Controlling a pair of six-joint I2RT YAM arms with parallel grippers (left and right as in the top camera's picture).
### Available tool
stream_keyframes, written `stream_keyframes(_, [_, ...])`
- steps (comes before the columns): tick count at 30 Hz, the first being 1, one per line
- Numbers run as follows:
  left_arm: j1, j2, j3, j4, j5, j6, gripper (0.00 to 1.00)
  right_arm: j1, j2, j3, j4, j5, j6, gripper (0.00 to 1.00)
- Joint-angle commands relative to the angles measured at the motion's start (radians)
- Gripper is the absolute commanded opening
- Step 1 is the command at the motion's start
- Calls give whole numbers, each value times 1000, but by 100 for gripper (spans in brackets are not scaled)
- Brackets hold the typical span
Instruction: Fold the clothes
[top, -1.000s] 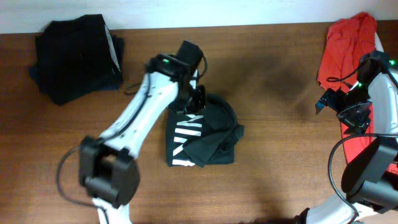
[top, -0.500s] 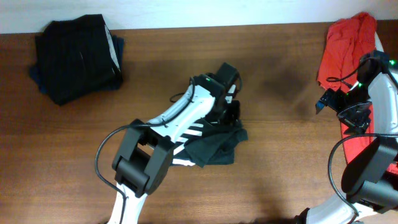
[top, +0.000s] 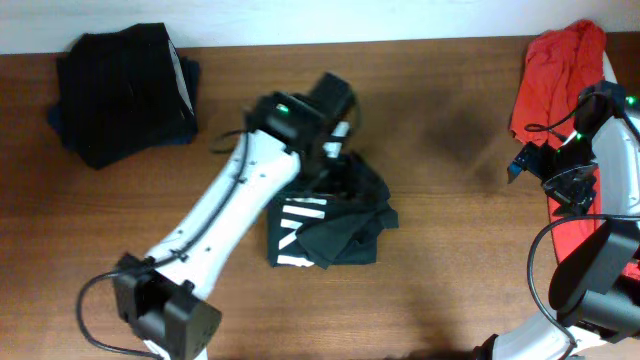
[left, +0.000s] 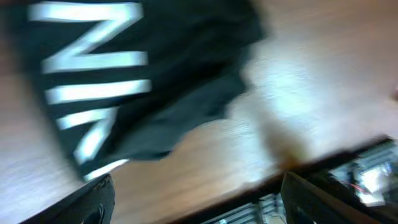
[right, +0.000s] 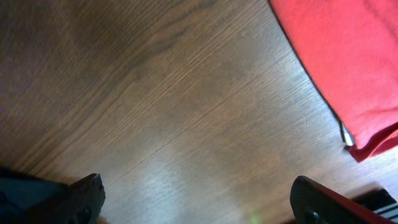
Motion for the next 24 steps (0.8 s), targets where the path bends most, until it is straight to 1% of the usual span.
stream_keyframes(1, [100,14,-53,-78,-108,5,93,2,-6,8,-3,1,-6,99])
stream_keyframes(2, [113,14,-84,-74,-108,21,93,2,-6,8,-3,2,-6,99])
stream_keyframes(3, [121,14,-128,-58,-108,33,89,2,-6,8,-3,1,-6,99])
stream_keyframes(4, [122,14,-188,-27,-105,33,72,2,-6,8,-3,1,-6,99])
stream_keyframes(6, [119,14,-282,59,-62,34,47,2,-6,8,-2,1,-6,99])
stream_keyframes(7, [117,14,-338,128,-18,45,35,2,-6,8,-2,1,-6,99])
stream_keyframes(8, [117,14,-375,177,19,64,24,2,-6,8,-2,1,-6,99])
stream_keyframes(11, [118,14,-521,356,105,78,0,2,-6,8,-2,1,-6,99])
stream_keyframes(14, [102,14,-582,421,224,78,0,2,-6,8,-3,2,-6,99])
stream_keyframes(17, [31,14,-582,456,291,77,0,2,-6,8,-3,1,-6,99])
stream_keyframes(19, [-33,14,-583,474,304,64,0,2,-6,8,-2,2,-6,99])
stream_keyframes(24, [-180,14,-583,556,304,-29,0,2,-6,8,-3,2,-6,99])
